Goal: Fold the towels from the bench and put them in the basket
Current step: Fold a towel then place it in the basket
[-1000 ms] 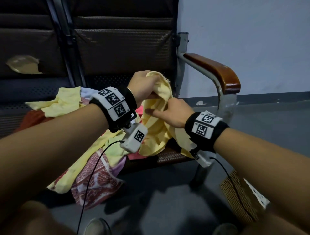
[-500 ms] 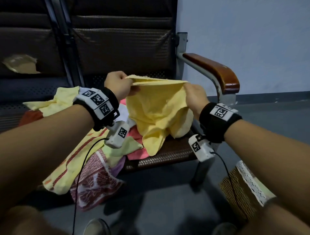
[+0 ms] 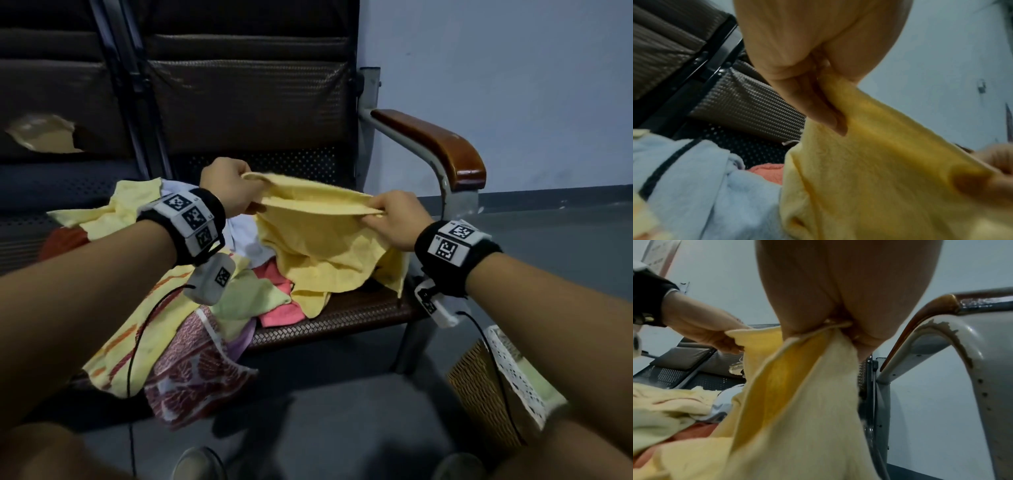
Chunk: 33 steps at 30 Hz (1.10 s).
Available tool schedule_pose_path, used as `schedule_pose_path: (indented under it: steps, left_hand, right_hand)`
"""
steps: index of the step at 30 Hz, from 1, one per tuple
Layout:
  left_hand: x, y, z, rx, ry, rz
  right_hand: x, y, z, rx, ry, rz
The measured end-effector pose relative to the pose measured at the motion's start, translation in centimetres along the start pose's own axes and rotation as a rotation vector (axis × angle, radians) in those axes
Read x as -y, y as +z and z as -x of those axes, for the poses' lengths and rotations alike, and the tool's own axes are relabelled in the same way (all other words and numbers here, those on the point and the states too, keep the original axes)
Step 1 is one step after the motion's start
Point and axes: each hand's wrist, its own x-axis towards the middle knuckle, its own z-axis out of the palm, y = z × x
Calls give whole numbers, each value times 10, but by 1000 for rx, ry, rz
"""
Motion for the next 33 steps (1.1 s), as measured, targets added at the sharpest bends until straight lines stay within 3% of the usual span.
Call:
schedule_pose_path:
  steps: [4, 8, 11, 16, 21, 24, 27, 33]
  left_hand:
    - [5, -2, -9, -134, -7, -31]
    - [14, -6, -13, -218, 13, -96]
    - [20, -11, -19, -284, -49, -62]
    - [13, -14, -19, -225, -117, 217]
    - [2, -39, -19, -12, -31, 541]
    - [-4, -44, -16, 72, 84, 440]
    - [-12, -50, -15, 4, 108, 338]
    - [-38, -73, -15, -58, 130, 274]
  right_hand:
    - [-5, 5, 7, 181, 9, 120]
    - [-11, -1, 9, 190, 100, 160]
    - [-12, -9, 9, 165, 181, 113]
    - [-8, -26, 3, 63, 172, -2]
    - [-6, -56, -4, -92, 78, -186]
    - [2, -74, -6, -148, 23, -303]
    - [12, -89, -10, -181, 62, -362]
    - [33, -114, -19, -78, 91, -120]
